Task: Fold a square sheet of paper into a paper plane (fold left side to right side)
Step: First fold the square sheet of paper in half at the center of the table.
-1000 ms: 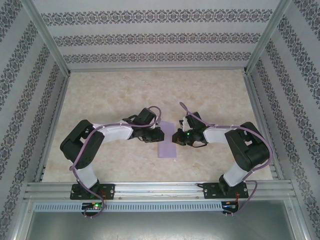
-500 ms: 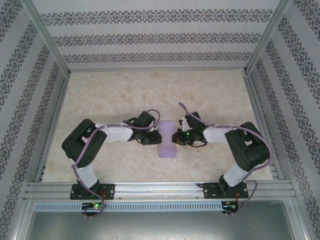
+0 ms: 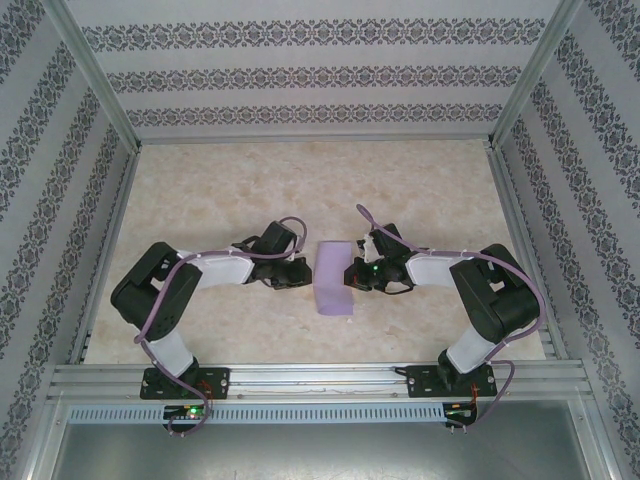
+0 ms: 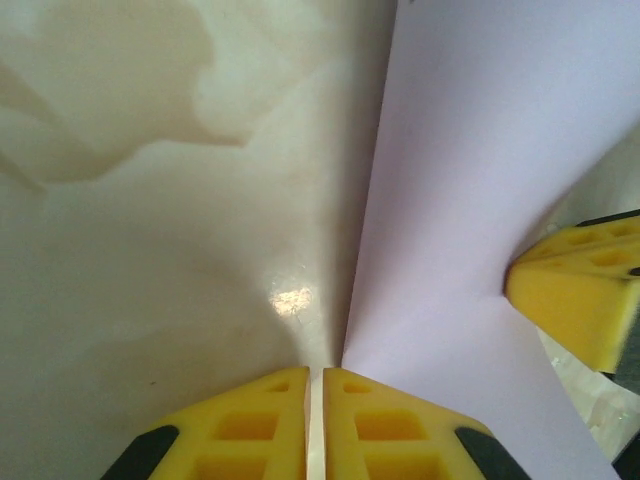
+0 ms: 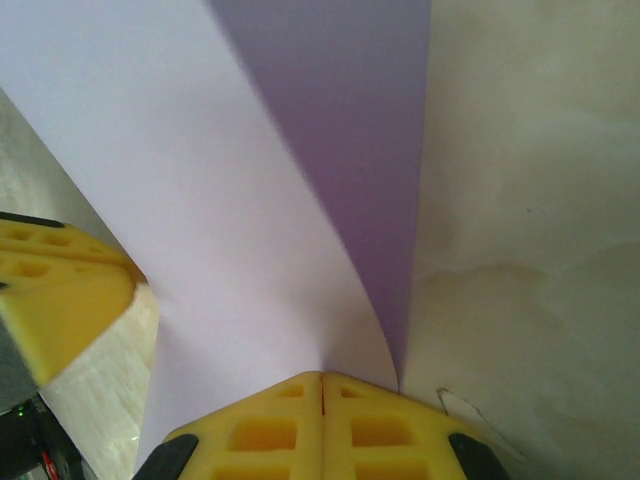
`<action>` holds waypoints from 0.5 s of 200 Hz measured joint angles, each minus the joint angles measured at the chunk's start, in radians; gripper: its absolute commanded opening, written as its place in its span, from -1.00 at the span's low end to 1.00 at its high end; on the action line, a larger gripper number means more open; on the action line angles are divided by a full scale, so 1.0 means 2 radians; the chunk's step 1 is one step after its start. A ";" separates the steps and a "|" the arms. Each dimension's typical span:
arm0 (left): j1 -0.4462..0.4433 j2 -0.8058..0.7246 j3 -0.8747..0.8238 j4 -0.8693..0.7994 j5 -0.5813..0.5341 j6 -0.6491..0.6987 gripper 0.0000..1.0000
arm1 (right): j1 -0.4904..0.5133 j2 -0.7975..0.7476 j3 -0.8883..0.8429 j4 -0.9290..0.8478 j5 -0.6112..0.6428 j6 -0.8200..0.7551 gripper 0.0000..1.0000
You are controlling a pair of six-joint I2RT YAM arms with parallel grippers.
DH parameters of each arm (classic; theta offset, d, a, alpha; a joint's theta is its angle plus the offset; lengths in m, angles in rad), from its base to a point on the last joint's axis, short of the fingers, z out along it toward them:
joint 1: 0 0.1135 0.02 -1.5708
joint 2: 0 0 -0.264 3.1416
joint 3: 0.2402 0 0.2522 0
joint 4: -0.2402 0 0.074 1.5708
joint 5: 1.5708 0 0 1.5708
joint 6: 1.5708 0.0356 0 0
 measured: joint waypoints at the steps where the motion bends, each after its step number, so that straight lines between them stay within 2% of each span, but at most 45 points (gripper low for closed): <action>1: 0.001 -0.002 0.000 0.000 0.000 0.000 -0.79 | 0.000 0.000 0.000 0.000 0.000 0.000 -1.00; 52: -0.001 -0.024 0.007 0.031 0.030 -0.001 -0.85 | 0.000 0.000 0.000 0.000 0.000 0.000 -1.00; 100: -0.022 0.028 0.024 0.072 0.054 -0.014 -0.86 | 0.002 0.000 0.000 0.000 0.003 0.000 -1.00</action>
